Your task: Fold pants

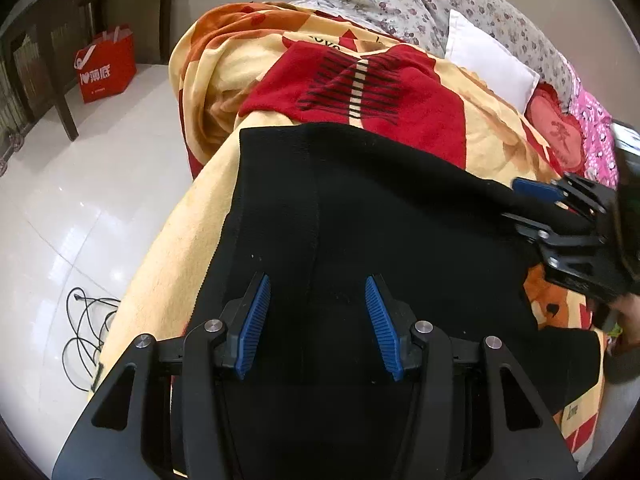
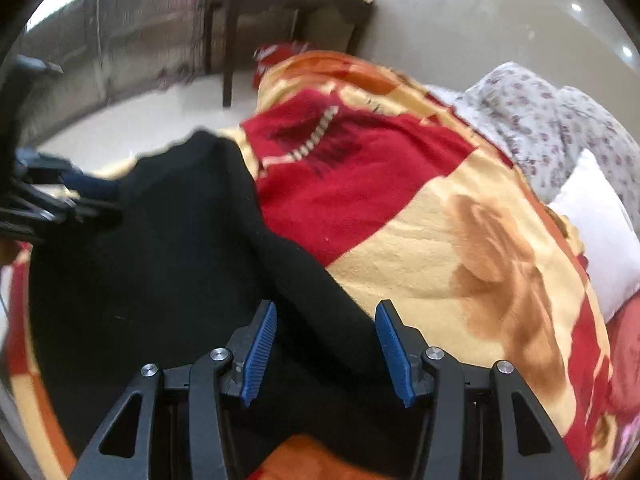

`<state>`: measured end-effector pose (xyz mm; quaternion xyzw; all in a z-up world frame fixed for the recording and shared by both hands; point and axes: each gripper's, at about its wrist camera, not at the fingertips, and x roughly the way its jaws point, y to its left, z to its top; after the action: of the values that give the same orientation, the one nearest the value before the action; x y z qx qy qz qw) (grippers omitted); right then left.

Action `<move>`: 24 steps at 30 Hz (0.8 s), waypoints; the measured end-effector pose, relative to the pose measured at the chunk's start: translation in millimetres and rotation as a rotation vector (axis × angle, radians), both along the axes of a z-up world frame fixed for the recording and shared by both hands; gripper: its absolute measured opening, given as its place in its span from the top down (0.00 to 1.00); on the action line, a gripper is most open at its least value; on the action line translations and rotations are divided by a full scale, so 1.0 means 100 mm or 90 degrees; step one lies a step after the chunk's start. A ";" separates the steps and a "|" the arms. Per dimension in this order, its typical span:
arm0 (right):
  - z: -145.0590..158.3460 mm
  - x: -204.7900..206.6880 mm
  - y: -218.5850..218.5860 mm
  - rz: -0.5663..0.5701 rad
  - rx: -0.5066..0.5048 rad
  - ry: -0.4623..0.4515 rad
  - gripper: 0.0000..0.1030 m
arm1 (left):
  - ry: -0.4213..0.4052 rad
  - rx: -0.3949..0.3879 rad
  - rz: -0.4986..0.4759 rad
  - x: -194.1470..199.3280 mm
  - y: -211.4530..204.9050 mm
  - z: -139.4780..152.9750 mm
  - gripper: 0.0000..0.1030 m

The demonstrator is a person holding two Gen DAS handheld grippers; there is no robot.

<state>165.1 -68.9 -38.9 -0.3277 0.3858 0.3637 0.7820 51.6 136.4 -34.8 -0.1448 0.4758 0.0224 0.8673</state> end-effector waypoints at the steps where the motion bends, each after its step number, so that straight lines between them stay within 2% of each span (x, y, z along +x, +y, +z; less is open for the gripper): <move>1: -0.04 0.05 0.01 -0.007 -0.005 0.001 0.53 | 0.000 0.003 -0.001 0.01 -0.01 0.00 0.52; 2: -0.05 0.05 -0.01 -0.011 0.002 0.004 0.58 | 0.000 0.004 -0.002 0.02 -0.01 -0.01 0.52; 3: -0.06 0.05 -0.03 -0.013 0.019 0.011 0.74 | 0.000 0.003 -0.001 0.03 -0.01 -0.02 0.52; 4: -0.05 0.02 -0.05 -0.014 0.035 0.014 0.84 | 0.001 -0.001 0.000 0.03 0.00 -0.01 0.52; 6: -0.03 -0.13 -0.08 -0.013 0.048 0.001 0.91 | 0.001 -0.012 0.002 0.02 0.04 0.02 0.52; 9: 0.12 -0.37 -0.21 -0.025 0.101 0.012 0.93 | -0.029 -0.014 0.032 -0.10 0.15 0.18 0.52; 13: 0.40 -0.92 -0.42 -0.020 0.159 0.014 0.93 | -0.084 -0.003 0.087 -0.41 0.39 0.49 0.52; 16: 0.46 -1.43 -0.50 0.004 0.168 0.014 0.93 | -0.114 0.002 0.115 -0.62 0.52 0.66 0.52; 18: 0.34 -1.67 -0.54 -0.006 0.180 0.046 0.93 | -0.133 0.004 0.136 -0.78 0.60 0.76 0.52; 20: 0.08 -1.82 -0.54 -0.020 0.171 0.103 0.93 | -0.148 0.003 0.149 -0.90 0.64 0.81 0.52; 22: -0.12 -1.90 -0.55 -0.039 0.165 0.125 0.93 | -0.149 0.002 0.154 -0.96 0.65 0.83 0.41; 24: -0.18 -1.91 -0.58 -0.065 0.190 0.130 0.91 | -0.141 -0.001 0.136 -0.96 0.58 0.81 0.41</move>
<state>-26.3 -126.6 -57.2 -0.1494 0.4211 0.4081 0.7961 -44.7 193.9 45.8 -0.1965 0.3592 0.0980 0.9071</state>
